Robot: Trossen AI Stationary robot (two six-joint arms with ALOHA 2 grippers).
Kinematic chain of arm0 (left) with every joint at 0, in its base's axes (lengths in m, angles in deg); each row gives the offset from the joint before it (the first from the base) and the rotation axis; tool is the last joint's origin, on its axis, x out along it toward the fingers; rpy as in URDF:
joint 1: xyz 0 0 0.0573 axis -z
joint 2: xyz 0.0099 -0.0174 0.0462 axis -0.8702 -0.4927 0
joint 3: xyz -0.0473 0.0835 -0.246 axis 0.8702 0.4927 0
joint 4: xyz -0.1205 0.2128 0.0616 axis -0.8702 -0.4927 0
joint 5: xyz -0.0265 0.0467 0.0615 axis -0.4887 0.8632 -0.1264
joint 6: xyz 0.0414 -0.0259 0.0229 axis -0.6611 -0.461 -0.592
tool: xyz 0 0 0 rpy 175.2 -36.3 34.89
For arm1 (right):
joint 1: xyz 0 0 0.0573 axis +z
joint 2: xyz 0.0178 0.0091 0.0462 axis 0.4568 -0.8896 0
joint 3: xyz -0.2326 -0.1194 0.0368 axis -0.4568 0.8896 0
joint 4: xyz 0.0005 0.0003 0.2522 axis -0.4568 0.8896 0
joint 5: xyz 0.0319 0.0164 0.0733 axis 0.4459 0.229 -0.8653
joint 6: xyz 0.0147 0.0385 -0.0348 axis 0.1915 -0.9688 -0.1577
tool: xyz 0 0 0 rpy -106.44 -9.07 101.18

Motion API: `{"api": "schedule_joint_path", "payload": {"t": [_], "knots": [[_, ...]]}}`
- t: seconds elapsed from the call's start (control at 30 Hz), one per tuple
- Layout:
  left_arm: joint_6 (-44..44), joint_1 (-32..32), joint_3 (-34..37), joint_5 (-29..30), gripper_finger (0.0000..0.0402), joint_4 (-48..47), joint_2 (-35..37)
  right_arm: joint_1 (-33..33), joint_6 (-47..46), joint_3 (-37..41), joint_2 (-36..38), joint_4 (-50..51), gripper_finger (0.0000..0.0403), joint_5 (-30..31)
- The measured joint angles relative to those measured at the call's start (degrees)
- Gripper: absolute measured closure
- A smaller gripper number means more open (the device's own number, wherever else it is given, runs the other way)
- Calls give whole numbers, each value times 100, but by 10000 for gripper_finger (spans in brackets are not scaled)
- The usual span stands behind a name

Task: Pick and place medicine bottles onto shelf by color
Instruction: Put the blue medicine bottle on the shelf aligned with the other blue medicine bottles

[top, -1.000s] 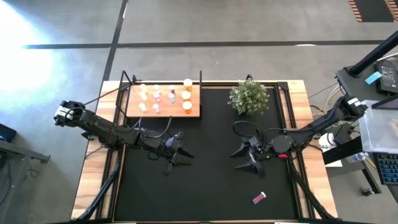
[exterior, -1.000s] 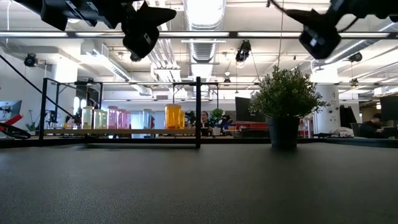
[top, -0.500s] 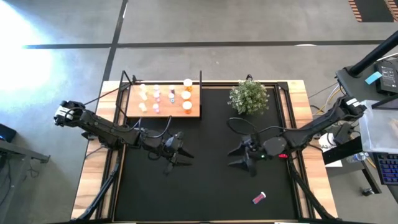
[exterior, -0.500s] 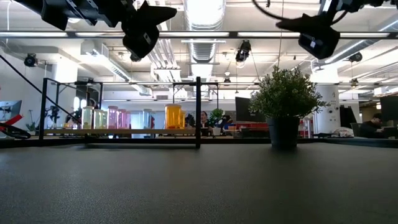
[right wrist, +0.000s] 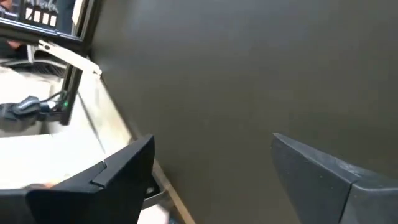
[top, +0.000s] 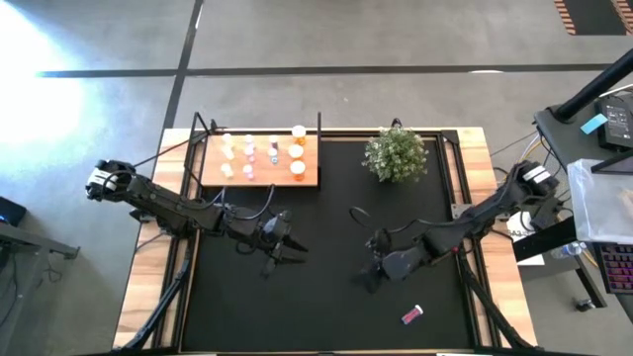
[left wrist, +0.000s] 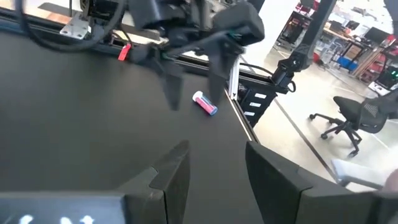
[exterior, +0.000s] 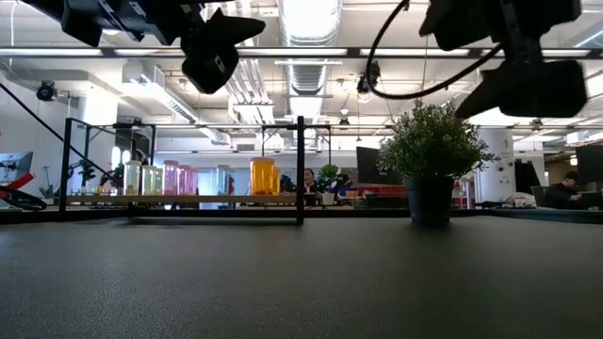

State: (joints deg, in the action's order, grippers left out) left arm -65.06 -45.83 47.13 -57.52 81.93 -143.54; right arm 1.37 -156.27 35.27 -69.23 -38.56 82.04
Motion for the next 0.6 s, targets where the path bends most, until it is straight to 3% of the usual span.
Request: {"api": "schedule_joint_path", "payload": {"t": [0.23,0.47,0.6], "knots": [[-4,0,8,-28,264,-123,0,191,-832,-995,-820,413,94,-390],[-51,0,9,-35,264,-365,-2,287,-2327,-2479,-1649,3854,100,-1075],[-183,0,11,-37,264,-538,-2,391,-3085,-3061,-2094,4979,109,-1944]]}}
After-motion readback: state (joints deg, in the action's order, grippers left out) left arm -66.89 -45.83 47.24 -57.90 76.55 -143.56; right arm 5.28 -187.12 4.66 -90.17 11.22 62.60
